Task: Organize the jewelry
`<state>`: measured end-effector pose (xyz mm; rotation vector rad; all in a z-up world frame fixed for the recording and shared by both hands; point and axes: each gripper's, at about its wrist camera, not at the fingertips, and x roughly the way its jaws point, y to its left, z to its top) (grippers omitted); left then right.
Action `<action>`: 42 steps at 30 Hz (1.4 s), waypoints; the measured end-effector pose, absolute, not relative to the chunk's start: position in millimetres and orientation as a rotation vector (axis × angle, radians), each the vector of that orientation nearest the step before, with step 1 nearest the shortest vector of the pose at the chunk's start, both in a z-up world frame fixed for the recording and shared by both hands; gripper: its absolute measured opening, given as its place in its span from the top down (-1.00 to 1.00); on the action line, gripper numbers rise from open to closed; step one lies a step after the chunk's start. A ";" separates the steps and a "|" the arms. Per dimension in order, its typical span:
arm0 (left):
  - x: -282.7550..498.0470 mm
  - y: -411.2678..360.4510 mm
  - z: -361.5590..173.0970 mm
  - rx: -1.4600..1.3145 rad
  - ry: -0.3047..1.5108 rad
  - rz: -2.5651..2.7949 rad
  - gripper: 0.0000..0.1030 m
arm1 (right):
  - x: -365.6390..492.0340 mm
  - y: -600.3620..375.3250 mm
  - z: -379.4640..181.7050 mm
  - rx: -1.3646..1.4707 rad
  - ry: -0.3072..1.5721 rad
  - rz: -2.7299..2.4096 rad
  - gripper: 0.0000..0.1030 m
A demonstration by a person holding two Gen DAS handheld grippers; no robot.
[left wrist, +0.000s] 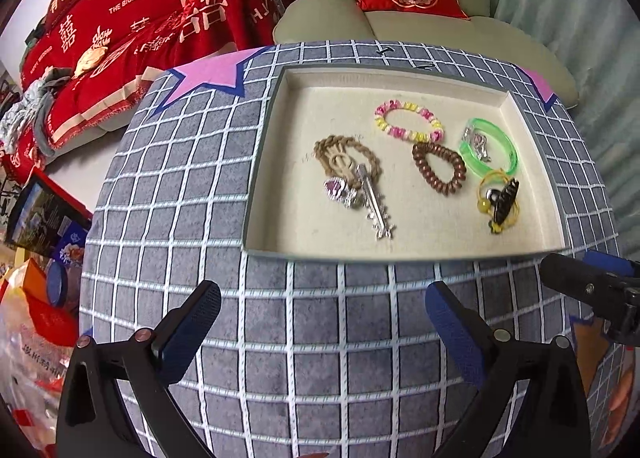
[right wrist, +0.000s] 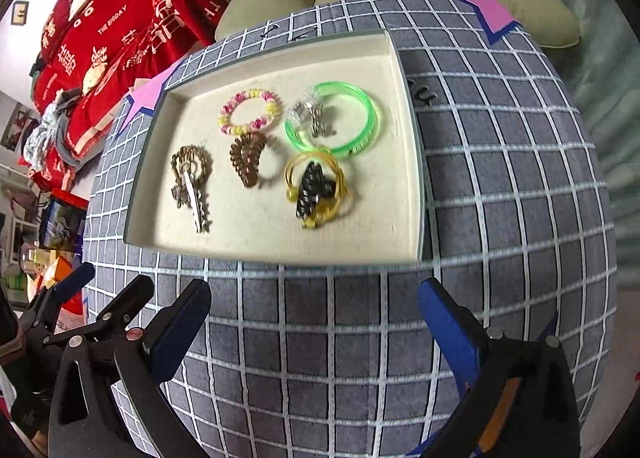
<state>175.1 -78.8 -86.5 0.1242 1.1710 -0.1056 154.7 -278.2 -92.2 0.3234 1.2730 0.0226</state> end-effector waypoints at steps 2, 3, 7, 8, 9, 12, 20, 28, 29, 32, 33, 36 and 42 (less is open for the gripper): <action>165.9 -75.0 -84.5 0.124 1.169 -0.102 -1.00 | 144.7 -276.6 -91.5 0.326 1.269 0.015 -0.99; 161.2 -73.3 -83.6 0.125 1.167 -0.102 -1.00 | 141.0 -275.8 -90.9 0.327 1.270 0.013 -0.99; 142.3 -66.9 -78.3 0.125 1.168 -0.105 -1.00 | 118.1 -269.5 -86.1 0.317 1.264 -0.005 -0.99; 136.3 -65.0 -75.9 0.125 1.167 -0.106 -1.00 | 112.2 -267.7 -83.8 0.313 1.260 -0.011 -0.99; 131.8 -63.4 -74.0 0.125 1.164 -0.106 -1.00 | 106.7 -266.2 -81.7 0.309 1.256 -0.014 -0.99; 117.0 -58.1 -66.7 0.117 1.158 -0.106 -1.00 | 91.9 -261.2 -75.3 0.298 1.251 -0.024 -0.99; 80.9 -43.9 -44.5 0.101 1.134 -0.118 -1.00 | 58.0 -248.6 -46.6 0.237 1.194 -0.048 -0.99; 53.1 -33.4 -20.4 0.093 1.101 -0.121 -1.00 | 26.3 -238.6 -18.2 0.200 1.149 -0.061 -0.99; 50.5 -32.3 -17.9 0.091 1.098 -0.122 -1.00 | 23.1 -237.1 -15.2 0.198 1.143 -0.066 -0.99; 40.9 -29.6 -10.6 0.087 1.090 -0.126 -1.00 | 13.2 -235.8 -4.5 0.194 1.124 -0.077 -0.99; 37.8 -29.2 -8.5 0.088 1.088 -0.128 -1.00 | 11.4 -235.8 -1.7 0.192 1.119 -0.081 -0.99; 30.2 -26.5 -2.5 0.088 1.080 -0.133 -1.00 | 3.3 -235.8 7.5 0.189 1.103 -0.093 -0.99; 18.8 -19.9 9.3 0.083 1.062 -0.128 -1.00 | -7.7 -232.9 21.6 0.184 1.080 -0.104 -0.99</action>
